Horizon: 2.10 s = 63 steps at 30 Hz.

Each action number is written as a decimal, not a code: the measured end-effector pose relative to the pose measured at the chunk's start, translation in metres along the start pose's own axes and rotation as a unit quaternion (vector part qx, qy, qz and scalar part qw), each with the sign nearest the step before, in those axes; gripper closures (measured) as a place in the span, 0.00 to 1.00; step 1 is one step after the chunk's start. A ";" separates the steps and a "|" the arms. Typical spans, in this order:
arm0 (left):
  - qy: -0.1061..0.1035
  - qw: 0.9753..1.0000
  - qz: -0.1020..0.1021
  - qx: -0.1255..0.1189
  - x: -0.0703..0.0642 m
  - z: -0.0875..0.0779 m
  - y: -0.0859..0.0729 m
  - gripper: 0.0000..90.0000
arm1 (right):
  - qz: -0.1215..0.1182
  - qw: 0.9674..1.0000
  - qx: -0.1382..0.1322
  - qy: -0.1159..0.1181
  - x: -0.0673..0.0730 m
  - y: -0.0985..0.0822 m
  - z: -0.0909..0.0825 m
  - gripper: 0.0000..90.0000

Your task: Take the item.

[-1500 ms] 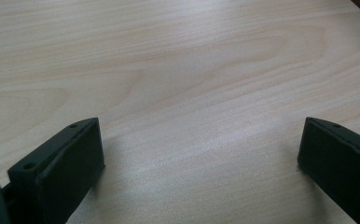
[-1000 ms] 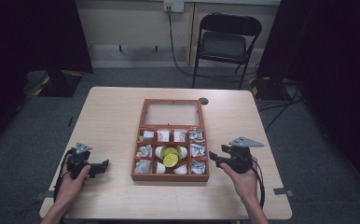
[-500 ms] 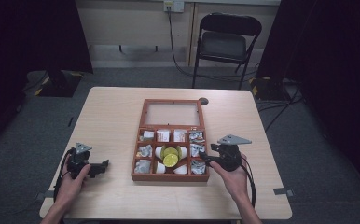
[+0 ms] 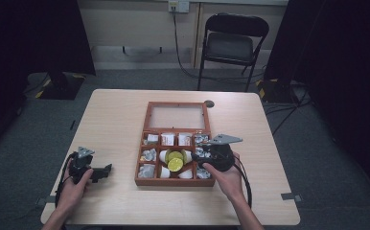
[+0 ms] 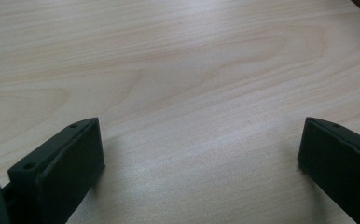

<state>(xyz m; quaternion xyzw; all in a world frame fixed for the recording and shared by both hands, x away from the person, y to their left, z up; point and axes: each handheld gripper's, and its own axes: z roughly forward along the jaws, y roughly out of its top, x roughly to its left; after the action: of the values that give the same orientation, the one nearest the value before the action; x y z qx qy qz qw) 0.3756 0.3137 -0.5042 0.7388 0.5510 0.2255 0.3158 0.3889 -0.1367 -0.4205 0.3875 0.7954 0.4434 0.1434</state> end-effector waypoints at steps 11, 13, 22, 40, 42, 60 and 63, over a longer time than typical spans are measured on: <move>0.000 1.000 0.000 0.000 0.000 0.000 0.000 0.00 | -0.014 1.000 0.004 0.021 0.011 0.010 0.015 0.50; 0.000 1.000 0.000 0.000 0.000 0.000 0.000 0.00 | -0.016 1.000 0.008 0.024 0.013 0.010 0.019 0.51; 0.000 1.000 0.000 0.000 0.000 0.000 0.000 0.00 | -0.026 0.999 0.017 0.043 0.019 0.010 0.032 0.58; 0.000 1.000 0.000 0.001 0.000 0.000 0.000 0.00 | -0.044 0.996 0.061 0.056 0.036 -0.002 0.061 0.53; 0.000 1.000 0.000 0.001 0.000 0.000 0.000 0.00 | -0.041 0.996 0.064 0.056 0.035 -0.003 0.062 0.51; 0.000 1.000 0.000 0.001 0.000 0.000 0.000 0.00 | -0.076 0.989 0.105 0.064 0.043 -0.004 0.071 0.41; 0.000 1.000 0.000 0.001 0.000 0.000 0.000 0.00 | -0.078 0.988 0.114 0.063 0.044 -0.004 0.073 0.39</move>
<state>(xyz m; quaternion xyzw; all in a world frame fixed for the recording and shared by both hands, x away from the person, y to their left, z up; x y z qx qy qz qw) 0.3751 0.3137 -0.5040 0.7393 0.5511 0.2252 0.3147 0.3997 -0.0616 -0.4597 0.3094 0.8761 0.3604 0.0824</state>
